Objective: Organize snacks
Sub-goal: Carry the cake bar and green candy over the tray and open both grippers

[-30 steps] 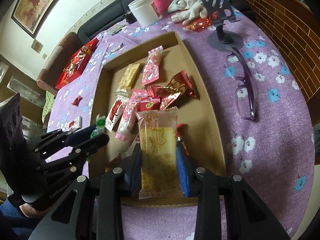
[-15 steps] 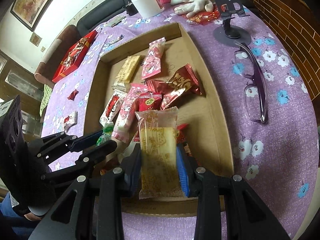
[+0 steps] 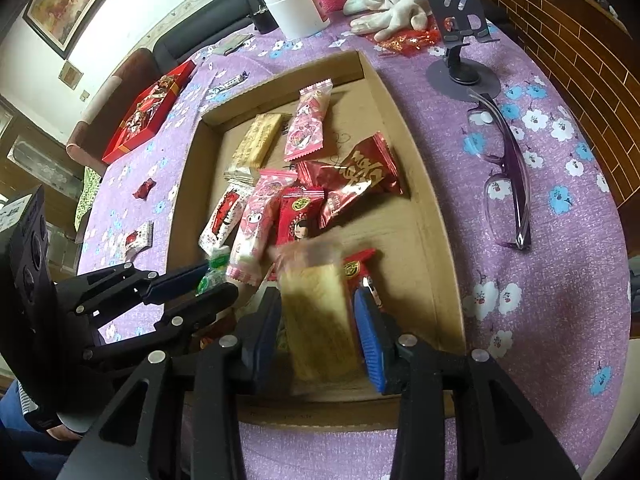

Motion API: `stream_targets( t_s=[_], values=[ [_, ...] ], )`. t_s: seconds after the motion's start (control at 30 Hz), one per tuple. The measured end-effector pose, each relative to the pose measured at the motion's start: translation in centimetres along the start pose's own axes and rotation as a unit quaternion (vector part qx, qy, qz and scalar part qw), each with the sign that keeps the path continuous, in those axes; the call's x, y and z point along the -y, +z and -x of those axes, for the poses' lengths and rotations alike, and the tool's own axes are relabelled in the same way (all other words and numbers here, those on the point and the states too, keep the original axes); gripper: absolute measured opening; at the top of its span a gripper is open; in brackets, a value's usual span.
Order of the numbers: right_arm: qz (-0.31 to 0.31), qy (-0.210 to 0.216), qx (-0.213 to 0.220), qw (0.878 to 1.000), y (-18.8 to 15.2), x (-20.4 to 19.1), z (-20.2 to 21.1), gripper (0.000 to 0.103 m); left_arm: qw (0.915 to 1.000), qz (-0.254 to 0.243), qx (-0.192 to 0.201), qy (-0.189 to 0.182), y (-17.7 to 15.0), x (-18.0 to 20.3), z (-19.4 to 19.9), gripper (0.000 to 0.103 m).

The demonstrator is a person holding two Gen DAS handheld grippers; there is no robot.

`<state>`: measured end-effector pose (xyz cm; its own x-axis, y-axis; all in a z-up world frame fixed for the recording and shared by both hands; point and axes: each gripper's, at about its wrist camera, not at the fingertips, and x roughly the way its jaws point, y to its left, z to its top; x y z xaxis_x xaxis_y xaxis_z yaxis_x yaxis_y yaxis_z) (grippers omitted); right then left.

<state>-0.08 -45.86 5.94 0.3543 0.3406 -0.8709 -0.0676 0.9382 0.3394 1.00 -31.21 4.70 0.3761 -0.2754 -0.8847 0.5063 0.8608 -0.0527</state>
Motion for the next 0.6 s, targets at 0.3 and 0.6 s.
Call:
stream_targets(
  t_s=[0.3,0.6],
  values=[
    [-0.003,-0.007,0.013,1.000,-0.1,0.0,0.9,0.037,0.9998,0.005,0.019,0.002,0.0,0.0,1.1,0.049],
    [-0.010,-0.009,0.021,1.000,-0.6,-0.2,1.6,0.037,0.9994,0.005,0.035,0.001,-0.1,0.0,2.3,0.049]
  ],
)
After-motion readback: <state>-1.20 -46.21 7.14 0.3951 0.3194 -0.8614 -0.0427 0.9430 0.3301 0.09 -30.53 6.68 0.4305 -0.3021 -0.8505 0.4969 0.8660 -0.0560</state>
